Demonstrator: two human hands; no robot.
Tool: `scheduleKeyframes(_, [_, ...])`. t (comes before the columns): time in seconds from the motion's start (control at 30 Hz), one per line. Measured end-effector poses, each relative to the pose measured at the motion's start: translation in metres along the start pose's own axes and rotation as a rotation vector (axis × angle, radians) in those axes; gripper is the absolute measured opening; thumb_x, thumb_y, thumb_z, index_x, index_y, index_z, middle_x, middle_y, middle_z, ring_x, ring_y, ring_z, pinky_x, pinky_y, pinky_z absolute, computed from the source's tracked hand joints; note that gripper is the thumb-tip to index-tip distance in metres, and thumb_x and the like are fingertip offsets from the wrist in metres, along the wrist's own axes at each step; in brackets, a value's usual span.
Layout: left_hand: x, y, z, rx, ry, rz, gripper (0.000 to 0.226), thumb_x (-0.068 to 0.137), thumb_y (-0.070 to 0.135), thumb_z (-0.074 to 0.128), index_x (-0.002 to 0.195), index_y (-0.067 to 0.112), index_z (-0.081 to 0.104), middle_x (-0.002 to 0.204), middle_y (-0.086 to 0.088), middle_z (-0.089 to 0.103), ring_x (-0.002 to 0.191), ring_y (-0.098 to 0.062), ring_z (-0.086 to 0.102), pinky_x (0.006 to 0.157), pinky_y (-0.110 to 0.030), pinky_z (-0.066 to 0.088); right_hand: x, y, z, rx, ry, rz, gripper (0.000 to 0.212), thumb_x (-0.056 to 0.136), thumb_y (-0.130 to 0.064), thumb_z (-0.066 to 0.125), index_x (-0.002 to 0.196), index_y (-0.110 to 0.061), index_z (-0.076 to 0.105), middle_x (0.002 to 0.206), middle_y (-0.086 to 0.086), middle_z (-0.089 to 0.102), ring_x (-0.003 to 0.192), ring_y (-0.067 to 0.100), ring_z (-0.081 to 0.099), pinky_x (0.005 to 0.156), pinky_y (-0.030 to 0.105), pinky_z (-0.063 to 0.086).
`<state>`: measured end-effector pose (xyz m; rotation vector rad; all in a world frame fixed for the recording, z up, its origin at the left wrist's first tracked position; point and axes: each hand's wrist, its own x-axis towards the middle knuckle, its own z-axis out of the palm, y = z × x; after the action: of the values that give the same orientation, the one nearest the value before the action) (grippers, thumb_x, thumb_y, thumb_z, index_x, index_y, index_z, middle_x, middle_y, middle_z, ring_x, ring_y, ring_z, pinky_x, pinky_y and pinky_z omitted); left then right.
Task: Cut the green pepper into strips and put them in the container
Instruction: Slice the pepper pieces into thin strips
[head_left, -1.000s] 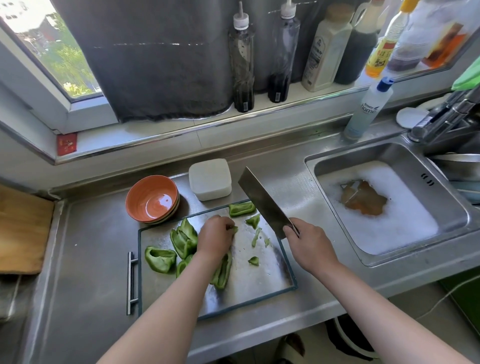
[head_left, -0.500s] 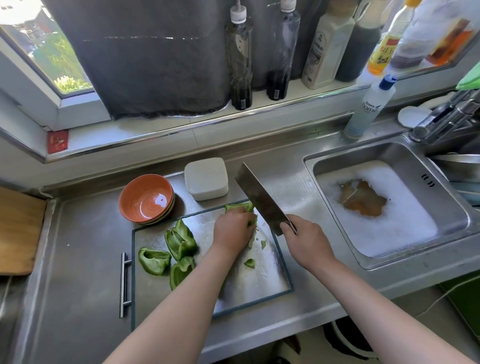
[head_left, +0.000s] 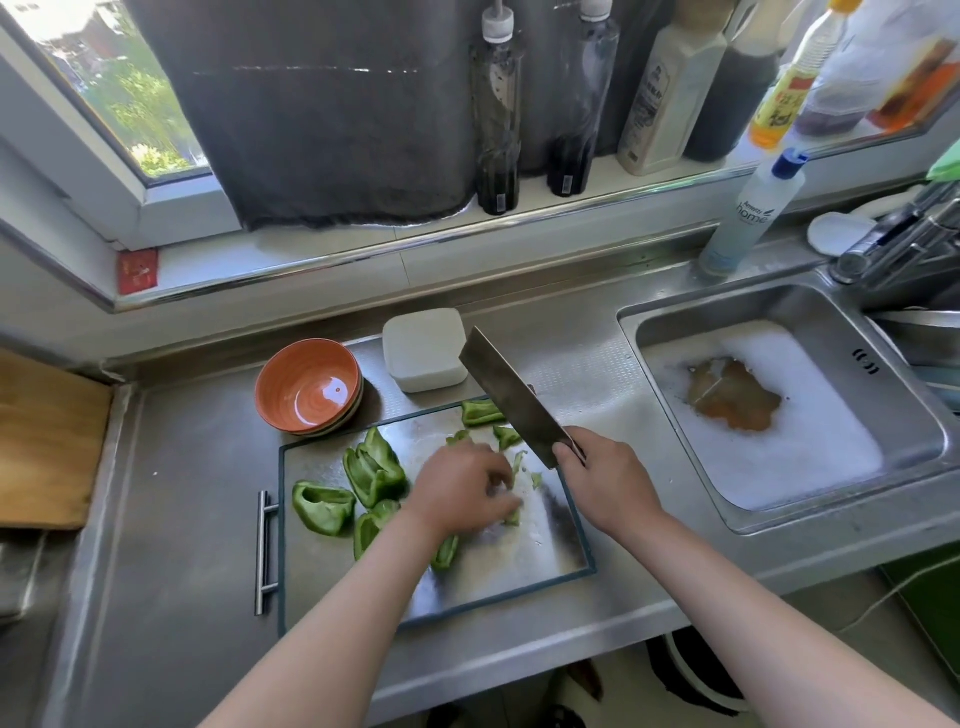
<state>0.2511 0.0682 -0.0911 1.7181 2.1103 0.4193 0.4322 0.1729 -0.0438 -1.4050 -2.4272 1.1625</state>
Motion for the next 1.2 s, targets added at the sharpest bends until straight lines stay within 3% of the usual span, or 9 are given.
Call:
scheduleKeyframes(0.07, [-0.003, 0.007, 0.007, 0.155, -0.138, 0.094, 0.032, 0.071, 0.055, 0.063, 0.090, 0.030, 0.071, 0.081, 0.010, 0.067, 0.080, -0.013, 0.056, 0.075, -0.028, 0.043, -0.002, -0.001, -0.001, -0.011, 0.003, 0.005, 0.019, 0.103, -0.029, 0.049, 0.091, -0.023, 0.063, 0.071, -0.005, 0.063, 0.071, 0.020, 0.060, 0.066, 0.037, 0.051])
scheduleKeyframes(0.13, [-0.005, 0.013, 0.016, 0.172, -0.125, 0.045, 0.024, 0.078, 0.045, 0.062, 0.092, 0.027, 0.071, 0.086, 0.005, 0.070, 0.084, -0.019, 0.062, 0.075, -0.028, 0.041, -0.003, -0.002, -0.001, -0.012, 0.014, 0.013, 0.019, 0.102, -0.030, 0.049, 0.093, -0.023, 0.064, 0.072, -0.004, 0.064, 0.070, 0.019, 0.060, 0.066, 0.036, 0.050])
scheduleKeyframes(0.33, [0.007, 0.028, 0.020, 0.054, 0.086, -0.070, 0.045, 0.082, 0.064, 0.048, 0.089, 0.027, 0.073, 0.082, 0.006, 0.070, 0.077, -0.016, 0.063, 0.065, -0.028, 0.048, -0.006, 0.002, -0.007, -0.026, 0.055, 0.016, 0.017, 0.102, -0.030, 0.049, 0.094, -0.025, 0.064, 0.071, -0.004, 0.063, 0.071, 0.022, 0.059, 0.065, 0.035, 0.049])
scheduleKeyframes(0.43, [0.018, 0.021, 0.011, -0.029, 0.262, -0.128, 0.019, 0.093, 0.035, 0.062, 0.100, 0.022, 0.073, 0.097, 0.002, 0.066, 0.086, -0.023, 0.063, 0.064, -0.028, 0.042, -0.007, 0.005, -0.009, -0.014, 0.067, 0.014, 0.018, 0.103, -0.031, 0.049, 0.094, -0.025, 0.063, 0.070, -0.004, 0.063, 0.068, 0.019, 0.059, 0.062, 0.036, 0.050])
scheduleKeyframes(0.6, [0.039, 0.017, -0.008, 0.200, 0.037, 0.006, 0.033, 0.098, 0.029, 0.053, 0.129, 0.025, 0.064, 0.124, 0.002, 0.061, 0.109, -0.025, 0.061, 0.076, -0.031, 0.044, -0.006, 0.007, -0.009, -0.007, 0.070, 0.011, 0.020, 0.104, -0.031, 0.048, 0.095, -0.022, 0.064, 0.071, -0.002, 0.064, 0.068, 0.019, 0.060, 0.062, 0.037, 0.051])
scheduleKeyframes(0.77, [0.039, 0.010, -0.002, 0.204, -0.001, -0.102, 0.021, 0.097, 0.021, 0.052, 0.110, 0.016, 0.068, 0.117, -0.006, 0.053, 0.106, -0.027, 0.056, 0.067, -0.028, 0.033, -0.001, 0.008, -0.004, -0.004, 0.061, -0.006, 0.019, 0.103, -0.031, 0.049, 0.096, -0.024, 0.064, 0.074, -0.002, 0.065, 0.069, 0.020, 0.061, 0.063, 0.039, 0.053])
scheduleKeyframes(0.93, [0.024, -0.014, -0.007, 0.115, 0.127, -0.171, 0.023, 0.094, 0.020, 0.059, 0.114, 0.015, 0.068, 0.112, -0.005, 0.060, 0.102, -0.028, 0.060, 0.074, -0.034, 0.046, 0.005, 0.004, 0.003, -0.003, 0.036, -0.017, 0.019, 0.103, -0.033, 0.049, 0.098, -0.024, 0.065, 0.077, -0.002, 0.066, 0.072, 0.020, 0.062, 0.064, 0.041, 0.055])
scheduleKeyframes(1.07, [0.018, -0.037, -0.023, 0.167, 0.181, -0.228, 0.025, 0.089, 0.023, 0.066, 0.113, 0.020, 0.072, 0.108, -0.002, 0.065, 0.106, -0.027, 0.056, 0.079, -0.034, 0.045, 0.006, -0.003, 0.010, -0.018, -0.003, -0.018, 0.020, 0.102, -0.033, 0.049, 0.095, -0.022, 0.064, 0.079, 0.001, 0.067, 0.075, 0.025, 0.062, 0.068, 0.044, 0.054])
scheduleKeyframes(1.2, [0.001, -0.036, -0.031, -0.010, 0.261, -0.221, 0.025, 0.086, 0.010, 0.068, 0.111, 0.013, 0.071, 0.109, -0.005, 0.062, 0.103, -0.026, 0.056, 0.079, -0.032, 0.044, 0.001, -0.013, 0.015, -0.049, -0.042, -0.038, 0.018, 0.103, -0.031, 0.049, 0.087, -0.028, 0.057, 0.077, -0.002, 0.063, 0.074, 0.023, 0.060, 0.065, 0.037, 0.050])
